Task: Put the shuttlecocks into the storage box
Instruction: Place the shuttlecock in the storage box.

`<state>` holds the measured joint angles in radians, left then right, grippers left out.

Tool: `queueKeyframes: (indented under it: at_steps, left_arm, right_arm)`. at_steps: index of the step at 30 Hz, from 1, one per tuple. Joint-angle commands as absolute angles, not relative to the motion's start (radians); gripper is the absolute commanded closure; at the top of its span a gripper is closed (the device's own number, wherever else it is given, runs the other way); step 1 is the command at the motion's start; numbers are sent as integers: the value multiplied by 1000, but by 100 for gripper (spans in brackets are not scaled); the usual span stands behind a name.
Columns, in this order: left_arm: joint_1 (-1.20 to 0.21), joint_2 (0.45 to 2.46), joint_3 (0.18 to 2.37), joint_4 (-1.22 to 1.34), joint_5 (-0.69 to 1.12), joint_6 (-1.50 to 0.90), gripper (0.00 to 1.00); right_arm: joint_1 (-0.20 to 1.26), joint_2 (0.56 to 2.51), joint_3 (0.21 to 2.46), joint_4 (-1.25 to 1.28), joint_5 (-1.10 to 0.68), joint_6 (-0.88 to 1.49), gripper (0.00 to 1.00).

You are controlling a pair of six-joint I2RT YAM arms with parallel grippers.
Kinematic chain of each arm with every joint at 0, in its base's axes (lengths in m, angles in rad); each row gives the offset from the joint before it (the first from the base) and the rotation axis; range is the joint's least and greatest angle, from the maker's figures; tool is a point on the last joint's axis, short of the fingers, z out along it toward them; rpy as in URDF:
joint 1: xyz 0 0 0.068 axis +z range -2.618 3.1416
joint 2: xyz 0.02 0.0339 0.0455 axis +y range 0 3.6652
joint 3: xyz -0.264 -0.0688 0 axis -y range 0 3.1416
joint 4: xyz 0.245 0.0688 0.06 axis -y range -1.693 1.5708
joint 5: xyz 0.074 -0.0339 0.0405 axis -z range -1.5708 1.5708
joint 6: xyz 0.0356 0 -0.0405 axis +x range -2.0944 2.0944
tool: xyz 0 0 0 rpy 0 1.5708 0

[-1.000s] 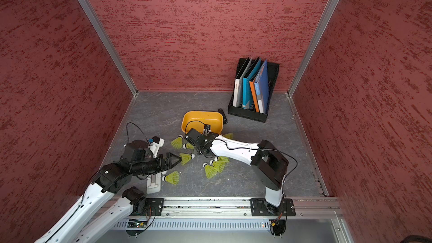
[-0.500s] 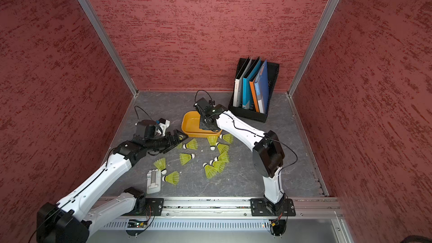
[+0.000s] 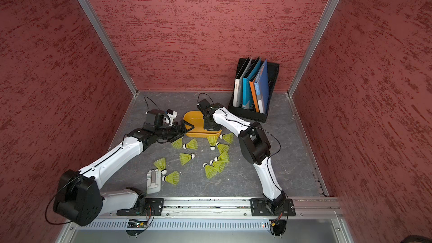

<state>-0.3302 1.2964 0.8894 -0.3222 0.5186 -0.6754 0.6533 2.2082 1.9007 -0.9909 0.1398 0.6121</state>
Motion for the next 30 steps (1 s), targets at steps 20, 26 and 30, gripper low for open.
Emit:
queueKeyframes:
  at_steps: [20,26,30]
  left_arm:
    - [-321,1342,949,-310,542,-620,0]
    - [-307,1347,948,-323,547,-607,0]
    - [-249,1381,977,-352,571,-618,0]
  right_arm:
    - [639,2355,2055,-1132,239,619,71]
    - [638,2377,2083,-1144,238,627,68]
    - [634,2382,2085,-1146,236,632,68]
